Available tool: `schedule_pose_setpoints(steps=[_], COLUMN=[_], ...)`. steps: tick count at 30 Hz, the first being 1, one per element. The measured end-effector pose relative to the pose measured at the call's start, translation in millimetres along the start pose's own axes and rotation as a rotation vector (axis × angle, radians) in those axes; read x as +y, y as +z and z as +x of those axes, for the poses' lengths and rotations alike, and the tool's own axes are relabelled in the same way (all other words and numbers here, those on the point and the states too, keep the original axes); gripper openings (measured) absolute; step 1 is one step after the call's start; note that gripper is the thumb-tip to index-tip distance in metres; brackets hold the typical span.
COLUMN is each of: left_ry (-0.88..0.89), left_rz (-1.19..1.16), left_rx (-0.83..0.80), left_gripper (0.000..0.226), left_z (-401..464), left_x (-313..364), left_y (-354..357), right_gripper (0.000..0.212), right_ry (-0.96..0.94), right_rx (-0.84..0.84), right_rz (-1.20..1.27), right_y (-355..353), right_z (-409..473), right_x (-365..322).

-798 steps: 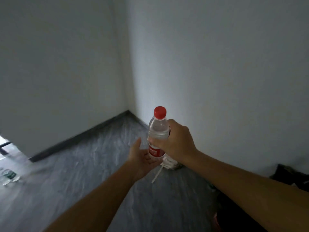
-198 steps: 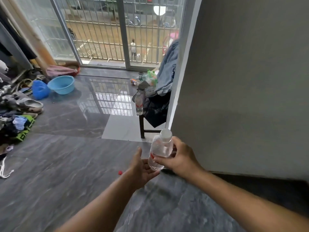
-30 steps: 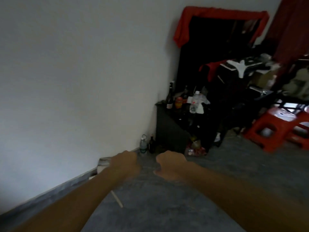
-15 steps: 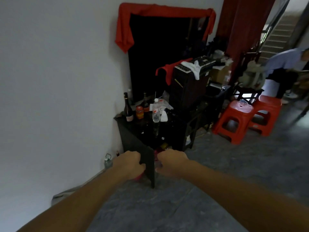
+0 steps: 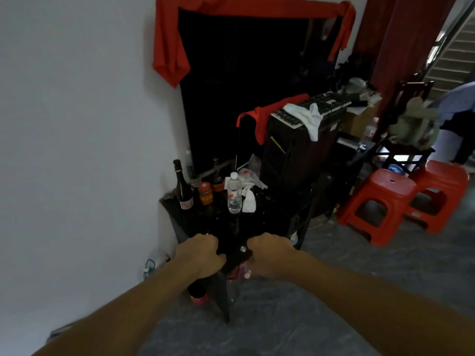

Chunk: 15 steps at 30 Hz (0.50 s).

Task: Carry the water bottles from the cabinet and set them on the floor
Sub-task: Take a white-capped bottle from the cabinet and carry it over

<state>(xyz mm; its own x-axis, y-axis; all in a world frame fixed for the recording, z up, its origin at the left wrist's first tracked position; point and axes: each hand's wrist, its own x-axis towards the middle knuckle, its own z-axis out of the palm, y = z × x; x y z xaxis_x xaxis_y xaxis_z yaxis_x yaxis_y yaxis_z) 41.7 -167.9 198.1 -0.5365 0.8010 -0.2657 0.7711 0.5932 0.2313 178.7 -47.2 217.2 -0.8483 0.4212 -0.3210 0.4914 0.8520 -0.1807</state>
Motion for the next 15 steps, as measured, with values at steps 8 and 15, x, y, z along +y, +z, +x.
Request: schedule_pose_setpoints(steps=[8,15], left_ry=[0.019,-0.039], left_rz=[0.038,-0.130], left_rx=[0.014,0.028], left_gripper=[0.022,0.023], left_z=[134,219], left_x=[-18,-17], left_y=[-13,-11], right_gripper=[0.038,0.037], right_ry=[-0.023,-0.025], right_rx=[-0.031,-0.041], right_rz=[-0.007,0.048], right_y=[-24,-28], right_z=[124,216], right_x=[51,89])
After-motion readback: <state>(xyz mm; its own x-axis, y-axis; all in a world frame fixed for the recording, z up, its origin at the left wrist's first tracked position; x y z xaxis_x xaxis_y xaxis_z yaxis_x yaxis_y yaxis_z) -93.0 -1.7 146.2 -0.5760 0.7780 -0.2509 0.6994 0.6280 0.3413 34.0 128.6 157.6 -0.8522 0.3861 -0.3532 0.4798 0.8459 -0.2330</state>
